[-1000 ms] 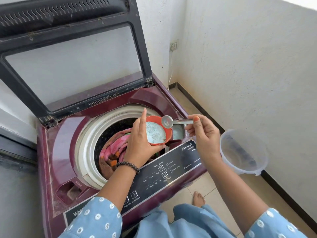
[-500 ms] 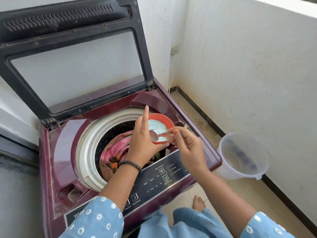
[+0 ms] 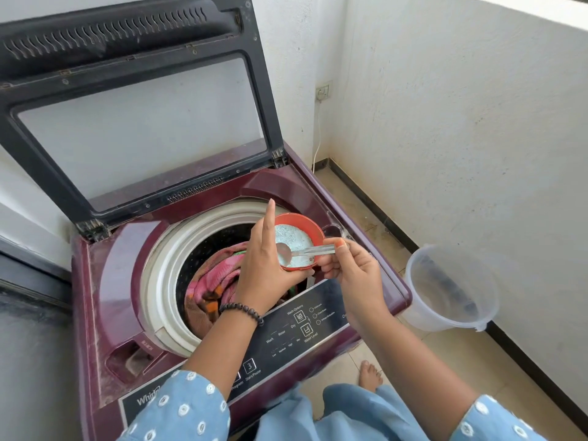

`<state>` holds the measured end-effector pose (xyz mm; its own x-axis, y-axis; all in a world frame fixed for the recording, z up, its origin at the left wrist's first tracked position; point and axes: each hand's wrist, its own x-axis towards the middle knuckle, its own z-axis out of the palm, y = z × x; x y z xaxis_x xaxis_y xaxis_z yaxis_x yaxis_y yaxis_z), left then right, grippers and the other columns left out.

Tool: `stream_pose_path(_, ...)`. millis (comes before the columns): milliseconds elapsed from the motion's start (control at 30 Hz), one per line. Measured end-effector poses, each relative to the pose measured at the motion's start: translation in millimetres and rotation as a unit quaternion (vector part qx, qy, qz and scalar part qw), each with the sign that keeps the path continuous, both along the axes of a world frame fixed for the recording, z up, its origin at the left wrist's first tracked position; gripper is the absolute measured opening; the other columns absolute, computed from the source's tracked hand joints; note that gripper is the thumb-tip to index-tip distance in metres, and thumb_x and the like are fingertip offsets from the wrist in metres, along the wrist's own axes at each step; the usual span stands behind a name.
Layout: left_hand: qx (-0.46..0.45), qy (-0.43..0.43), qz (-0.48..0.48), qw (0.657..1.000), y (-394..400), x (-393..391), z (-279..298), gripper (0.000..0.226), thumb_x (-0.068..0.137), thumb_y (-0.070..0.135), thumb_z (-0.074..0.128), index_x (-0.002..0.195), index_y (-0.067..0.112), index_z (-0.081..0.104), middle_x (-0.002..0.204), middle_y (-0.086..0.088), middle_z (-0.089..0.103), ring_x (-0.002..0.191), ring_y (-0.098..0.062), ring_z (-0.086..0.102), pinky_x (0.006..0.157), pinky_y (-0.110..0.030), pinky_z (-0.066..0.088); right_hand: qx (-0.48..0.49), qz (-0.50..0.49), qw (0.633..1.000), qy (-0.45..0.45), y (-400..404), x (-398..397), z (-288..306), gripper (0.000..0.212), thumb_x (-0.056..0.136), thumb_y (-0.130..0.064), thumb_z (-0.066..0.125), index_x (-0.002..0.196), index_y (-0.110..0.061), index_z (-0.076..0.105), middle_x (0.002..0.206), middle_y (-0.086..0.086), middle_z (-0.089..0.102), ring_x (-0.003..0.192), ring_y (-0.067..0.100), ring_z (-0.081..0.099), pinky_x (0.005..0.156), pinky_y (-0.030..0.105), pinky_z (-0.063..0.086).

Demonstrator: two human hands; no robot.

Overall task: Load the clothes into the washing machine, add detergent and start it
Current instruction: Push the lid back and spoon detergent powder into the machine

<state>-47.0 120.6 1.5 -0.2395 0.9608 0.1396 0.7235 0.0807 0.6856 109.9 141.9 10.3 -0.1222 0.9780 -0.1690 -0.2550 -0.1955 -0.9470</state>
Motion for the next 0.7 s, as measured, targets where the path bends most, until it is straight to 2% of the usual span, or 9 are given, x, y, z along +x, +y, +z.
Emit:
stream_pose_path(100,-0.001,0.001,-0.003,1.0,-2,2,2,0.135,0.063,0.043,0.09,0.154,0.038,-0.01,0.143,-0.004,0.037,0.127,-0.017,0.044,0.094,-0.028,0.043,-0.001,-0.021,1.0,0.013,2,2,0,0.027,0.104,-0.015,0.044,0.101,-0.003,0.069,0.073,0.01,0.066,0.063,0.013,0.058,0.061,0.023,0.05)
stream_pose_path(233,-0.006,-0.021,0.0,1.0,-6,3,4,0.136,0.064,0.043,0.09,0.153,0.039,-0.012,0.142,-0.003,0.037,0.127,-0.015,0.043,0.094,-0.025,0.04,0.051,-0.045,0.997,-0.029,4,3,1,0.025,0.103,-0.014,0.047,0.098,-0.01,0.071,0.073,0.006,0.068,0.068,0.014,0.061,0.064,0.024,0.053)
stream_pose_path(333,-0.008,-0.032,0.002,0.999,-6,4,5,0.137,0.063,0.041,0.091,0.153,0.039,-0.012,0.144,-0.003,0.037,0.128,-0.017,0.043,0.094,-0.026,0.04,0.09,-0.02,0.993,-0.077,-1,1,1,0.024,0.103,-0.013,0.047,0.101,-0.01,0.071,0.076,-0.002,0.072,0.072,0.012,0.063,0.069,0.028,0.055)
stream_pose_path(433,-0.012,-0.026,0.001,1.0,-6,4,5,0.137,0.065,0.042,0.09,0.153,0.04,-0.014,0.146,-0.004,0.036,0.129,-0.017,0.043,0.093,-0.027,0.042,0.12,0.012,0.988,-0.1,-8,-3,2,0.022,0.102,-0.012,0.047,0.103,-0.01,0.07,0.086,-0.002,0.076,0.075,0.011,0.065,0.071,0.026,0.056)
stream_pose_path(500,-0.013,-0.028,0.005,1.0,-6,4,6,0.136,0.065,0.046,0.089,0.152,0.041,-0.015,0.148,-0.004,0.035,0.131,-0.018,0.042,0.095,-0.028,0.043,0.126,0.029,0.987,-0.096,-12,-5,4,0.021,0.102,-0.011,0.048,0.102,-0.013,0.069,0.086,0.0,0.076,0.074,0.012,0.066,0.069,0.023,0.055)
stream_pose_path(633,-0.014,-0.039,0.008,0.999,-8,4,7,0.132,0.066,0.049,0.086,0.149,0.044,-0.016,0.149,-0.004,0.034,0.127,-0.009,0.04,0.088,-0.019,0.039,0.12,0.049,0.987,-0.091,-16,-9,6,0.021,0.102,-0.012,0.049,0.1,-0.014,0.07,0.078,0.0,0.073,0.071,0.015,0.065,0.068,0.027,0.056)
stream_pose_path(700,-0.016,-0.034,0.012,0.999,-10,2,6,0.133,0.065,0.049,0.087,0.152,0.042,-0.014,0.151,-0.004,0.032,0.126,-0.007,0.039,0.091,-0.023,0.042,0.085,0.036,0.993,-0.074,-15,-10,6,0.022,0.102,-0.013,0.049,0.099,-0.013,0.071,0.074,0.003,0.071,0.068,0.016,0.064,0.067,0.028,0.056)
